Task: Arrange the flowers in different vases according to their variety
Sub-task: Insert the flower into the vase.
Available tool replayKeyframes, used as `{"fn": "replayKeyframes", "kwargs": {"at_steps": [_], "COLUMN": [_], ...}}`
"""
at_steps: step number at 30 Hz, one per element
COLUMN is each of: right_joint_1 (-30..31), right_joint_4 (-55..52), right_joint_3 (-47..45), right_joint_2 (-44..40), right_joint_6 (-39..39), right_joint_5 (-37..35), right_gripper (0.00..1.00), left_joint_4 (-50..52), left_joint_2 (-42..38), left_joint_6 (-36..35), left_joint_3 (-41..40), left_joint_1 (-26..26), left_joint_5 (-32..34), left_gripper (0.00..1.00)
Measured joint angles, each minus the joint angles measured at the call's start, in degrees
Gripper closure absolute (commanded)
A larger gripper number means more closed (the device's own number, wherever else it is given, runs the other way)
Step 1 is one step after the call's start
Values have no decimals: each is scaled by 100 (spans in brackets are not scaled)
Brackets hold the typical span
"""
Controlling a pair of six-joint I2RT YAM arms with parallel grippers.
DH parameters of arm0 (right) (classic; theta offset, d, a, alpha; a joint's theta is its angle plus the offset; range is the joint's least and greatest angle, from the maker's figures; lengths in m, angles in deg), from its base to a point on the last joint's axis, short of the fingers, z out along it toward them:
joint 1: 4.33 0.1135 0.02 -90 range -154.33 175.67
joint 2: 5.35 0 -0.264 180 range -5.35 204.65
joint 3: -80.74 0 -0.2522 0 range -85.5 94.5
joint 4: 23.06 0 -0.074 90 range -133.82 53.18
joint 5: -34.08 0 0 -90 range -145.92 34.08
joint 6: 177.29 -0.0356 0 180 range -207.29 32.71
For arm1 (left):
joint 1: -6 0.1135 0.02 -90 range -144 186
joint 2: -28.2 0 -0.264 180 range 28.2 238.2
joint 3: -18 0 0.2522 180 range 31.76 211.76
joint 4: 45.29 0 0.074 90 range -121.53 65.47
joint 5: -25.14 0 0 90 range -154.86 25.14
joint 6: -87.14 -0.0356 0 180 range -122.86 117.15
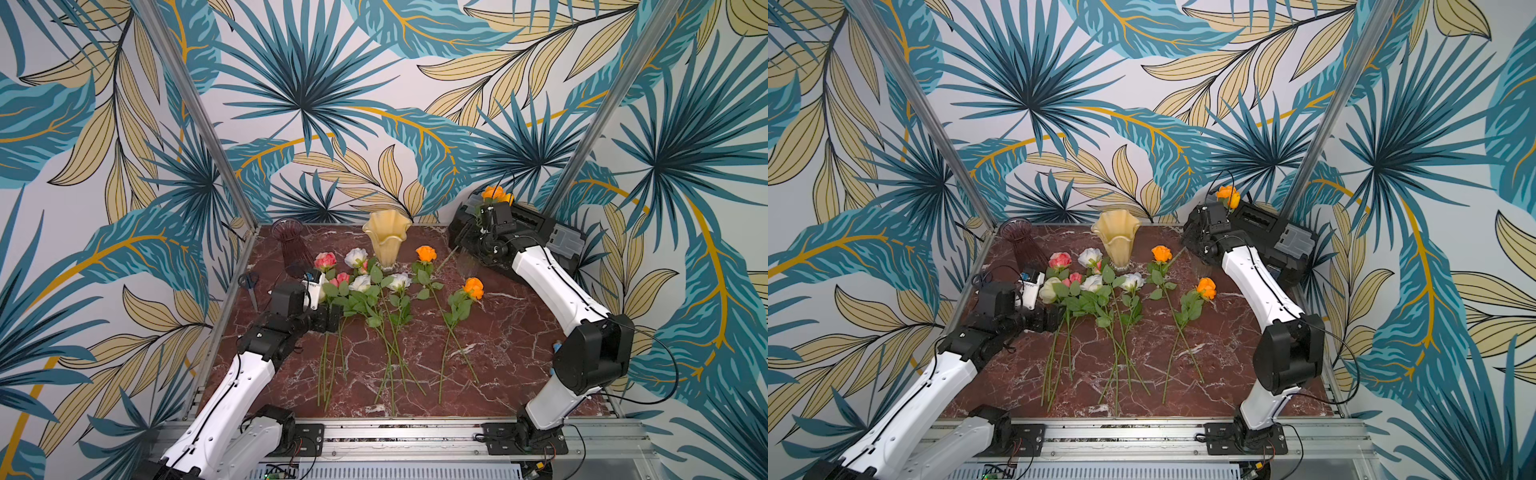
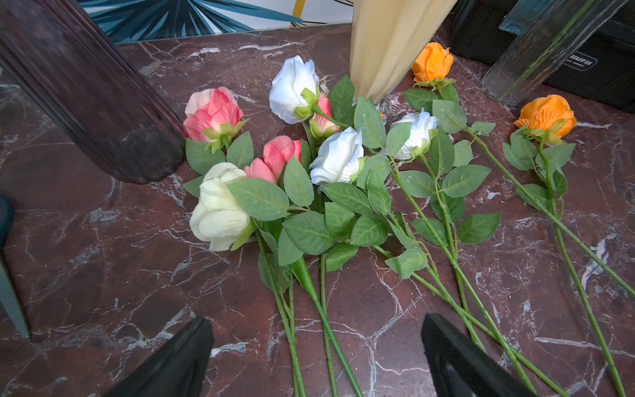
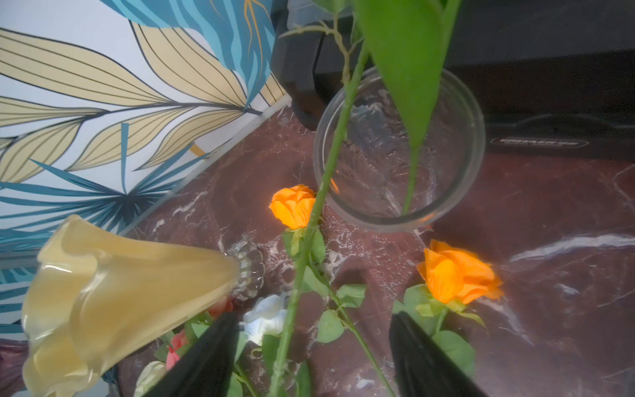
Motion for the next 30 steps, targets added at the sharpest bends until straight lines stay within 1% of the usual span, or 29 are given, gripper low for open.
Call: {"fn": "replayKeyframes", "kwargs": {"at_steps": [6,8,13,16,17,19,21,22,30], "right_joint_1": [-63,-81,-92,-92,-90,-92,-92,-90,-57], "right_joint_4": [455,608,905,997,1027,1067,1130,1158,1200], "right_joint_3": [-160,-170,-168,-168,-168,-168,-168,-168,-245], "right_joint_2": [234,356,590,680,699,708,708,708,597], "right_joint_6": [-444,-535,-612,-612,-599,-597,-555,-551,-138], "right_joint_5": [175,210,210,201,192,181,164,153,-24], "right_gripper": [33,37,49,63,70,81,97,100,100], "left_joint_4": [4,4,2,4,4,4,4,2,2], "left_joint_2": [-85,-101,-109,-111,-111,-111,-111,-111,-111], "left_joint_6": [-22,-31,-42,-42,-42,-44,-42,-42,-42], "left_joint_3": [0,0,0,0,0,0,0,0,0], "left_joint_1": [0,0,0,0,0,0,0,0,0], "left_joint_5": [2,2,22,24,24,37,46,46,46], "left_gripper": [0,0,0,0,0,0,0,0,0]}}
